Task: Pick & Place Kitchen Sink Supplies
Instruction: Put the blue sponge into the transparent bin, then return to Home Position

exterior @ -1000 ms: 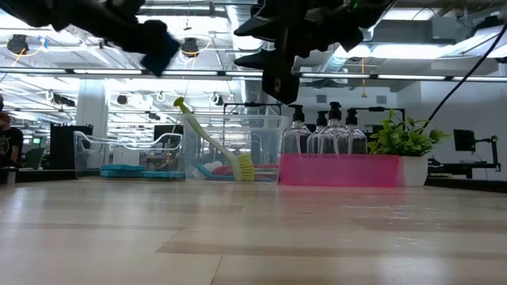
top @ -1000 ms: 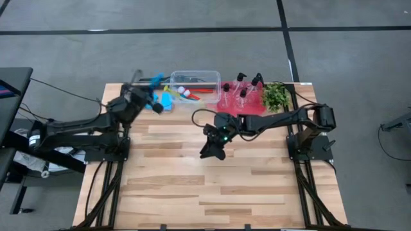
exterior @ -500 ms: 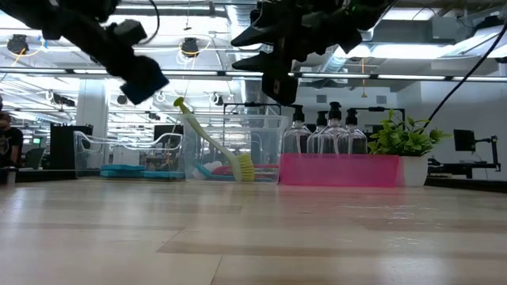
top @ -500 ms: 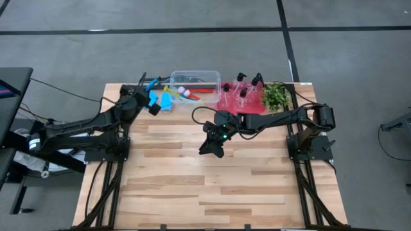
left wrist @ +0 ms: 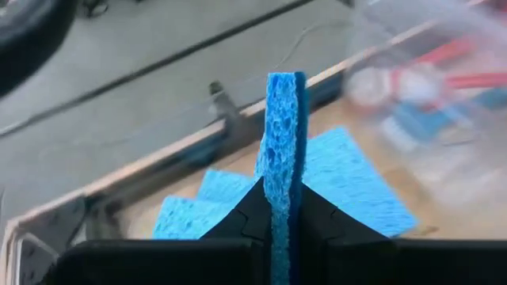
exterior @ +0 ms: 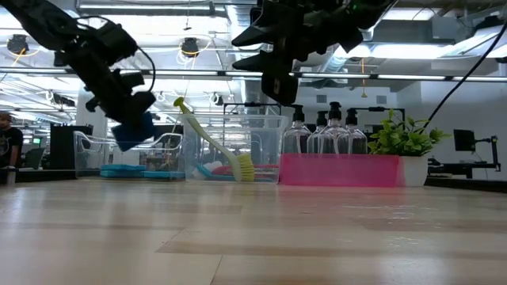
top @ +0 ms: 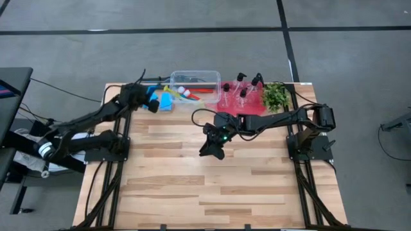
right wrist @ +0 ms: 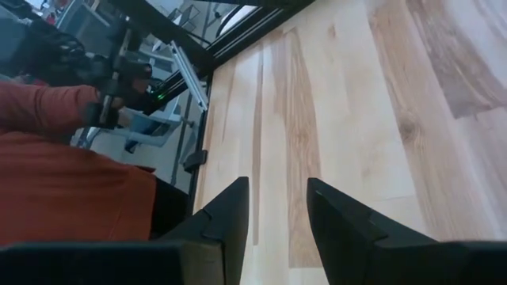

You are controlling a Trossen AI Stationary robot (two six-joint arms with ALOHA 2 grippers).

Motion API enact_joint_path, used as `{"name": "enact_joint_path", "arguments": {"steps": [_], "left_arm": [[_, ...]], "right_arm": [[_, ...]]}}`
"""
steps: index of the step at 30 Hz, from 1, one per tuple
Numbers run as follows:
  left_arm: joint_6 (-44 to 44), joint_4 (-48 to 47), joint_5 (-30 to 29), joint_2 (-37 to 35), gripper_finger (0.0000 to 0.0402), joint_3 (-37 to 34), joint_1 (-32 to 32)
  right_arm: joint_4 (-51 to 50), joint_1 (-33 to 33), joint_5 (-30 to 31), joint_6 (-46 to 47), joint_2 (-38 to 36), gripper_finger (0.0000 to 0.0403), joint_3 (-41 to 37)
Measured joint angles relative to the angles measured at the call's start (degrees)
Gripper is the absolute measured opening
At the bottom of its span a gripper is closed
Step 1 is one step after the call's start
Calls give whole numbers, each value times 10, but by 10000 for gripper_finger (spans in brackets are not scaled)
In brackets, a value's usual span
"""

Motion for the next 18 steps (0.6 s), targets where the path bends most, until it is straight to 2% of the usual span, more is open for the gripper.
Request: {"name": "enact_joint_path", "arguments": {"steps": [6,18], "left_arm": [[-3,3,0,30,56,0,14],[-12,9,5,32,177,0,-5]], "right_arm": [[-2,1,1,0,0,122,0],[-13,0,46,-15,0,122,0]]}}
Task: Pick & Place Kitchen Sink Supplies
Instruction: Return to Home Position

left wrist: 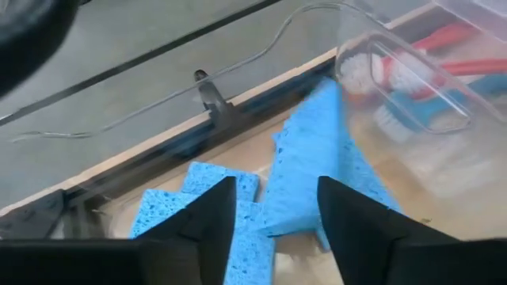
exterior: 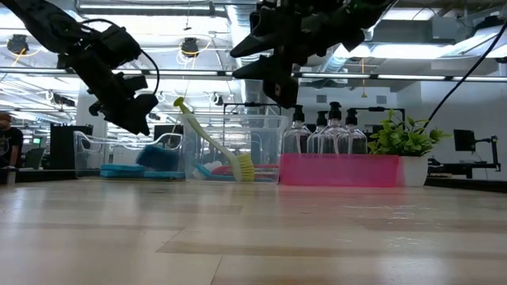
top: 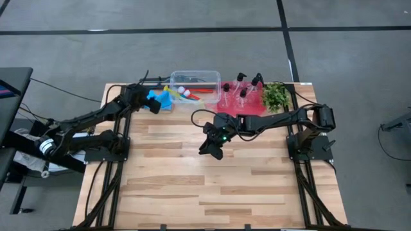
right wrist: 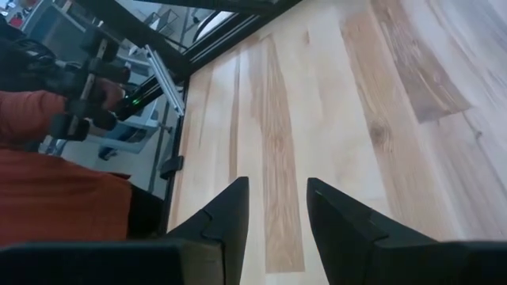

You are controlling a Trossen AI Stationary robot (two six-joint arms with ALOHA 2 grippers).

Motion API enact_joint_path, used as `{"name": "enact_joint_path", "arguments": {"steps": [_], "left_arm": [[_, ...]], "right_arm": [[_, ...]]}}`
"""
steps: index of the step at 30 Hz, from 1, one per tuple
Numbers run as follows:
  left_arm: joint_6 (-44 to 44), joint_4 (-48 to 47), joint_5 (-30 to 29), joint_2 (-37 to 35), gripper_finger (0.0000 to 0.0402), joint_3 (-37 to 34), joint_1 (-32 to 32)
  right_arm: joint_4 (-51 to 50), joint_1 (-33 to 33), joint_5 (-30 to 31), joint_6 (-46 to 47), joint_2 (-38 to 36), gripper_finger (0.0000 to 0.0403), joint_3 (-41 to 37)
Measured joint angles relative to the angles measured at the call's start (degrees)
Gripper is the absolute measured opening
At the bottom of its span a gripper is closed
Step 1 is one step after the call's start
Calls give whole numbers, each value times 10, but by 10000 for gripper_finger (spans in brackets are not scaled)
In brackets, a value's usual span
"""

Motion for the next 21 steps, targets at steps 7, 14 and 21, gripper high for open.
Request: {"name": "enact_joint_path", "arguments": {"steps": [7,14,21], "left_arm": [[-6,-3,37,-23,209,0,0],[-34,-3,97,-109,208,0,0],[-36,3,338,-230,197,0,0]], "right_arm": [[-15,-3,0,0,0,121,0],[-24,-3,26,-14,0,122,0],[-26,-3,46,-26,0,122,0]]}}
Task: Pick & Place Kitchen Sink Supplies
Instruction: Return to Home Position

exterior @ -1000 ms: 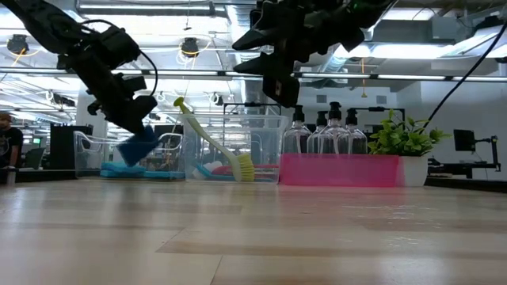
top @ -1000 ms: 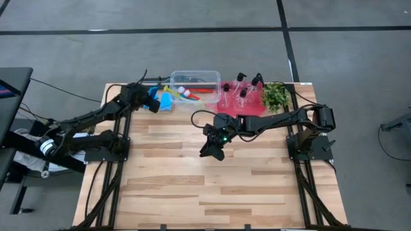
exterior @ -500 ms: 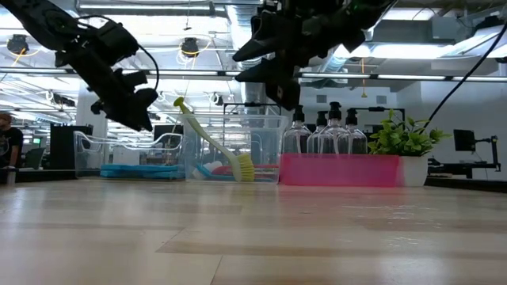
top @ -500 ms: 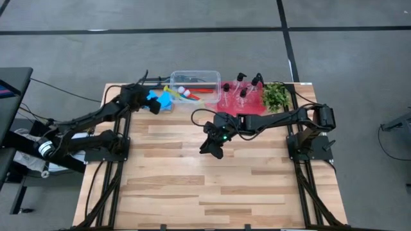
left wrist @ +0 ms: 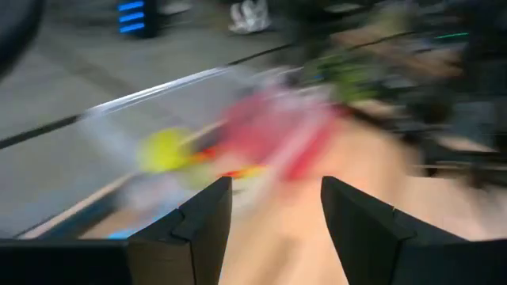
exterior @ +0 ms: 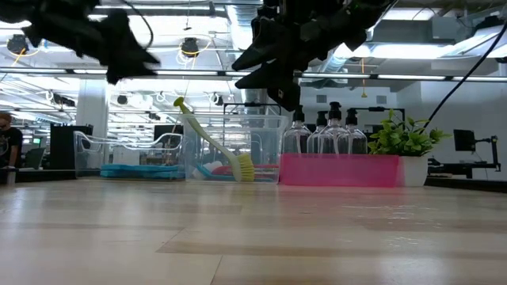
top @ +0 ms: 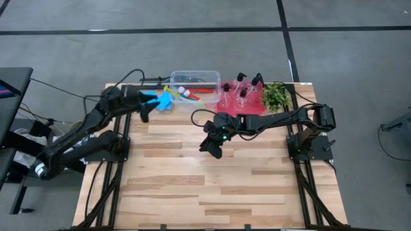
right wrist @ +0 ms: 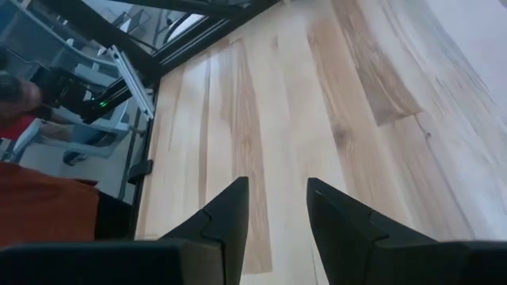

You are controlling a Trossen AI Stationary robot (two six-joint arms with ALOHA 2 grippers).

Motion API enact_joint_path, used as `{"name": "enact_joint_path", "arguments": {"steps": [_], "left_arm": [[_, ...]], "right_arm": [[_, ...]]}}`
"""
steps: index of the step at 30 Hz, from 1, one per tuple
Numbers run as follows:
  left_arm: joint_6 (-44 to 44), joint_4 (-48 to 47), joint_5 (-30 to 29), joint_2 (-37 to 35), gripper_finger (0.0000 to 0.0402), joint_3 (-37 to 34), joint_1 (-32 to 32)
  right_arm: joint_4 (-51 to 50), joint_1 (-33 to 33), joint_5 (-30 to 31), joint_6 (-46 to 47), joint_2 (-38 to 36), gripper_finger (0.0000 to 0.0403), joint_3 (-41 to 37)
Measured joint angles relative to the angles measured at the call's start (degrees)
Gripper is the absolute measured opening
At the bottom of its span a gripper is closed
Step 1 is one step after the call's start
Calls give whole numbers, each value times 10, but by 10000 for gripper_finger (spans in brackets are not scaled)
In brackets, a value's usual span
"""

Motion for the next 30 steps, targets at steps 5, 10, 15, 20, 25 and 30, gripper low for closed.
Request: {"name": "enact_joint_path", "arguments": {"steps": [5,10,15,20,25,30], "left_arm": [[-51,1,132,-78,191,0,0],[-116,1,135,-148,191,0,0],[-122,1,107,-197,191,-1,0],[-147,0,-5,-230,191,-42,-3],[-176,24,-51,-250,191,-98,-36],[-104,27,-76,-248,191,-138,-109]], "right_arm": [[0,0,0,-3,0,123,0],[-2,0,10,-11,0,123,0],[19,-1,85,-19,0,123,0],[77,-1,106,-64,-12,123,0],[61,-1,116,-101,-53,123,0],[27,-1,147,-141,-108,123,0]]}}
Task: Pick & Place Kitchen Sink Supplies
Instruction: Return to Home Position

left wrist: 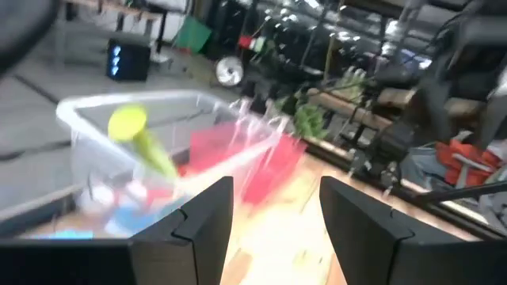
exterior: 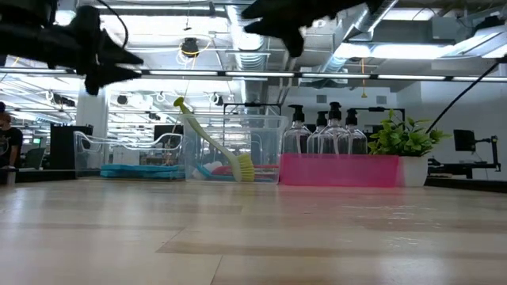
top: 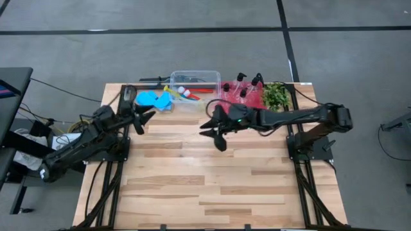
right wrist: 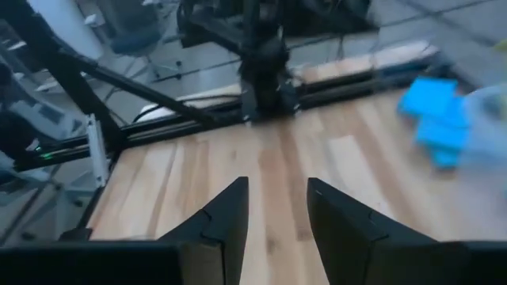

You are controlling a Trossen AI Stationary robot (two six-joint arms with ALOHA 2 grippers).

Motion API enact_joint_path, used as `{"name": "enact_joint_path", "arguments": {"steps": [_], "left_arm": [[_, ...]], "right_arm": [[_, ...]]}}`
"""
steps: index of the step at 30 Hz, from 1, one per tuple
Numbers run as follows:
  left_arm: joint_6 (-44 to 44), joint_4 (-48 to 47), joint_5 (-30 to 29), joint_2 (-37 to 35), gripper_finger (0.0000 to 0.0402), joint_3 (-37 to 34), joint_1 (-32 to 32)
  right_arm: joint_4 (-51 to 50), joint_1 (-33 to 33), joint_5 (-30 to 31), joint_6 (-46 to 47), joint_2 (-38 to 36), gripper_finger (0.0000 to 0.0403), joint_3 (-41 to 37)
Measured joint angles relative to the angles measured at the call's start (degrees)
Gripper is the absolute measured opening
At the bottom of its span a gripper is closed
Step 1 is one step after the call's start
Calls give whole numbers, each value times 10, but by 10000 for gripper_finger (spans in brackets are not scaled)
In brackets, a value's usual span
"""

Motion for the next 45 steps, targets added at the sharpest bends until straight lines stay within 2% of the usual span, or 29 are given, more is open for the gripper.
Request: {"name": "enact_joint_path", "arguments": {"steps": [3,8,15,21,27,31,40,45], "left_arm": [[-19,3,-60,2,191,-23,-47],[-31,24,-105,1,191,-60,-125],[-46,43,-160,1,191,-79,-224],[-38,45,-203,2,191,-79,-258],[-26,45,-227,2,191,-79,-261],[-29,45,-223,3,191,-78,-261],[-37,48,-222,3,191,-78,-261],[-46,48,-222,3,191,-78,-261]], "right_arm": [[-39,0,30,-21,-39,123,0],[-110,10,84,-49,-100,123,0],[-182,33,89,-93,-180,123,0],[-255,43,88,-104,-237,123,0],[-334,45,95,-77,-294,123,-8],[-275,51,103,-70,-361,123,-99],[-15,49,103,4,-562,123,-426],[44,50,103,47,-667,123,-531]]}}
